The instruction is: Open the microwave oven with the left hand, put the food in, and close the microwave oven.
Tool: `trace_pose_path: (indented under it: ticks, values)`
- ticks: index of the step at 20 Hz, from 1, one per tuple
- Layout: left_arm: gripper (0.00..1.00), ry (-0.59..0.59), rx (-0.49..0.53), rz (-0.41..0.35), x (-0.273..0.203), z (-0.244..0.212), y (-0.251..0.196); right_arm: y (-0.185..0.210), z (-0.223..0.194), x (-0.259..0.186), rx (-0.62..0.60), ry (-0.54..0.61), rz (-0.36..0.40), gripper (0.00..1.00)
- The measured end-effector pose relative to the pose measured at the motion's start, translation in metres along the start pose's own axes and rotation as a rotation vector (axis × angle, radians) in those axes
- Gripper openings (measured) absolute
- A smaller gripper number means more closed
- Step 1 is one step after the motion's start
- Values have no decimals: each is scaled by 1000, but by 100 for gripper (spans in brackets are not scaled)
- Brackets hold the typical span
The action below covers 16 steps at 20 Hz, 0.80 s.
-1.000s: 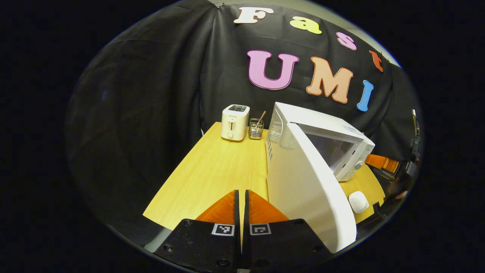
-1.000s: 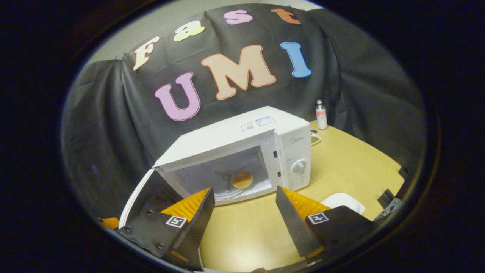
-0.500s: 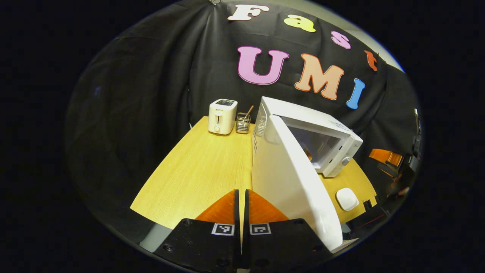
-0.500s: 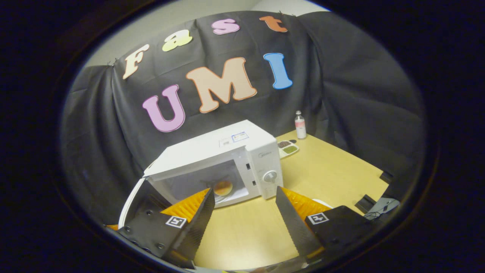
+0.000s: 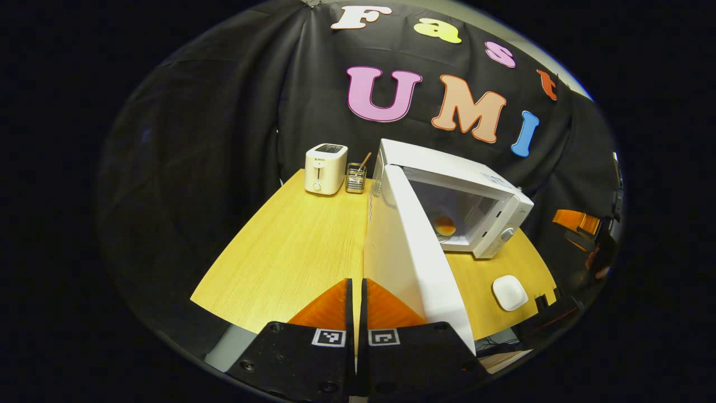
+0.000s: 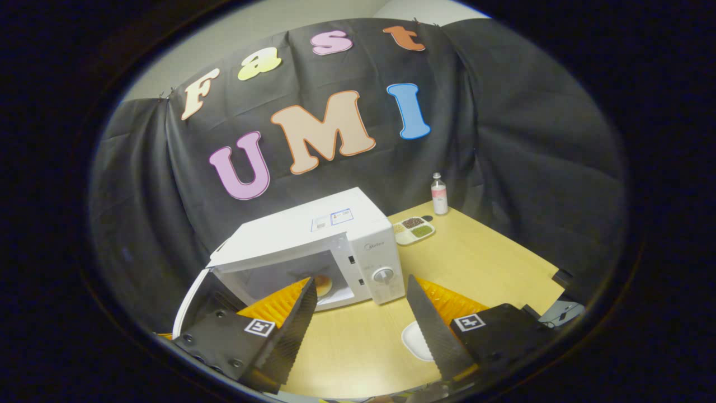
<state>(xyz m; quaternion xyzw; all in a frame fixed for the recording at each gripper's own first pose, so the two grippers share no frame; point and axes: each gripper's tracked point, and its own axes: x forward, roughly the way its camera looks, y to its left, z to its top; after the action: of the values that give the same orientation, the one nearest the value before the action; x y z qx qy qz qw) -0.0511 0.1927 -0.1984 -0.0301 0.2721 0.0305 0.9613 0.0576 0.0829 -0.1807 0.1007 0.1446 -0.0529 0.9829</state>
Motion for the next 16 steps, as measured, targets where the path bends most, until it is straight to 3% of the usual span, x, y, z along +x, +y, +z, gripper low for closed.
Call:
trace_pose_path:
  ticks: [6,14,15,16]
  values:
    - [1,-7,-12,32,-2,5,-35,-38,9,16,-30,35,28,91]
    - [1,-34,13,-10,23,15,-116,-82,28,34,-25,50,44,91]
    - [0,-35,15,-10,29,15,-123,-85,30,35,-31,49,51,99]
    - [1,-36,18,-14,32,15,-133,-88,30,35,-38,50,59,91]
